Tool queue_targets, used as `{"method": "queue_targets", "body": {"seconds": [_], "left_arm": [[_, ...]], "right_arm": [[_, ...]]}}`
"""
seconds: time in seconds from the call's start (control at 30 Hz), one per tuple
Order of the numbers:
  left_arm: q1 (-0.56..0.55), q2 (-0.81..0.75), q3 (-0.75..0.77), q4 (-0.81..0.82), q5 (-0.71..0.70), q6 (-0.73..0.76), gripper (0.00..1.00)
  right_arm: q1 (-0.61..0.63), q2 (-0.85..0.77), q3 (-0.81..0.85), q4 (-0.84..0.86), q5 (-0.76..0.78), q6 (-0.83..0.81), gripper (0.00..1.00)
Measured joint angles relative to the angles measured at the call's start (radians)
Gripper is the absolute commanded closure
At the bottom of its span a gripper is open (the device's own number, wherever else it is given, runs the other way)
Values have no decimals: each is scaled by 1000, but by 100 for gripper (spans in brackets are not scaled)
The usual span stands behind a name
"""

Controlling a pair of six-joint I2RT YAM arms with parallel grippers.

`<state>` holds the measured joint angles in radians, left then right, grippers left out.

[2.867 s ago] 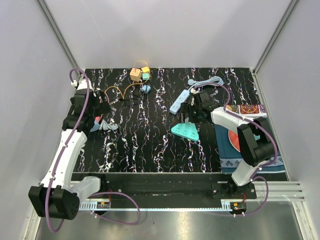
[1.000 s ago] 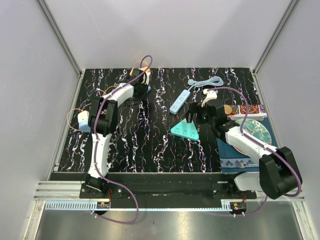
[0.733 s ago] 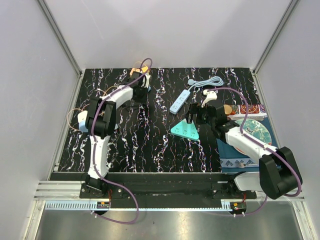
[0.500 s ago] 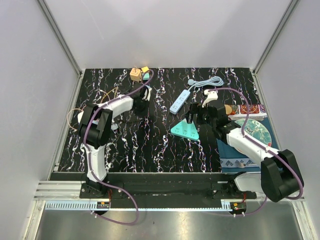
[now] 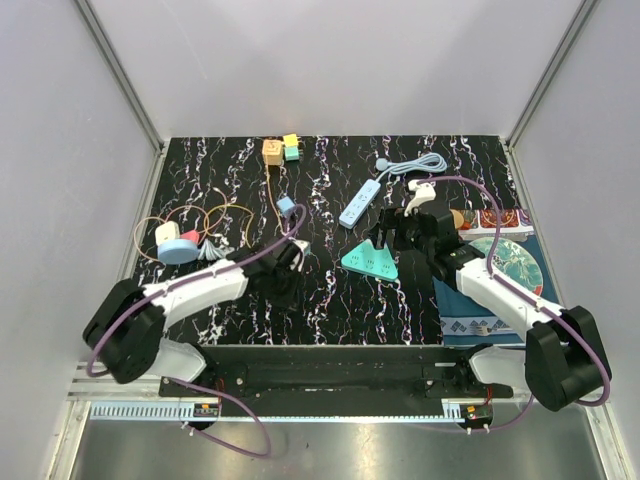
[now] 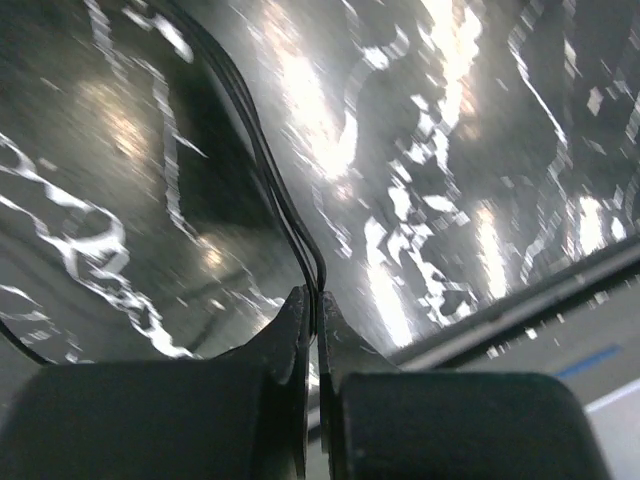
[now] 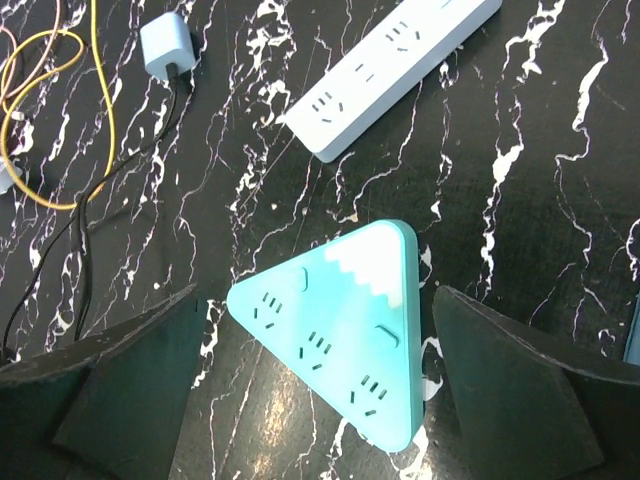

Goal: Insert the plug
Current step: Move the plug to the center of the board.

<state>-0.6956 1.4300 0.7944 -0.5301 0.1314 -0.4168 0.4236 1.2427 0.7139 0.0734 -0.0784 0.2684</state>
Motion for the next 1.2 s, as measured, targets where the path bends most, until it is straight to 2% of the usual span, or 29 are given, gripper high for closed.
{"method": "queue_targets", "body": {"seconds": [0.07, 0.13, 0.23, 0.3, 0.33, 0.47, 0.63, 0.87, 1.03, 1.2], "left_arm": [[-54, -65, -30, -12, 0, -35, 99], [-101, -131, -52, -27, -5, -71, 82], [-111, -212, -63, -57, -49, -102, 56], [-105, -261, -62, -70, -108, -117, 49], [-98, -278, -58, -77, -132, -121, 39], [-58, -280, -1, -98, -201, -114, 28], [35, -208, 151, -89, -262, -84, 26], [188, 48, 379, 0, -311, -60, 27], [199, 239, 512, 27, -327, -62, 30], [183, 315, 549, 52, -327, -68, 30]], "right_arm": [[0, 0, 0, -12, -10, -2, 0], [0, 0, 0, -25, -18, -3, 0], [0, -5, 0, -47, -21, -3, 0], [0, -10, 0, -59, -21, -3, 0], [0, -13, 0, -66, -21, -3, 0], [0, -38, 0, -86, -20, -3, 0], [0, -92, 0, -111, -17, -3, 0], [0, -110, -5, -124, -12, -4, 0], [0, -110, -17, -124, -6, -10, 0], [0, -110, -34, -123, 14, -12, 0]]}}
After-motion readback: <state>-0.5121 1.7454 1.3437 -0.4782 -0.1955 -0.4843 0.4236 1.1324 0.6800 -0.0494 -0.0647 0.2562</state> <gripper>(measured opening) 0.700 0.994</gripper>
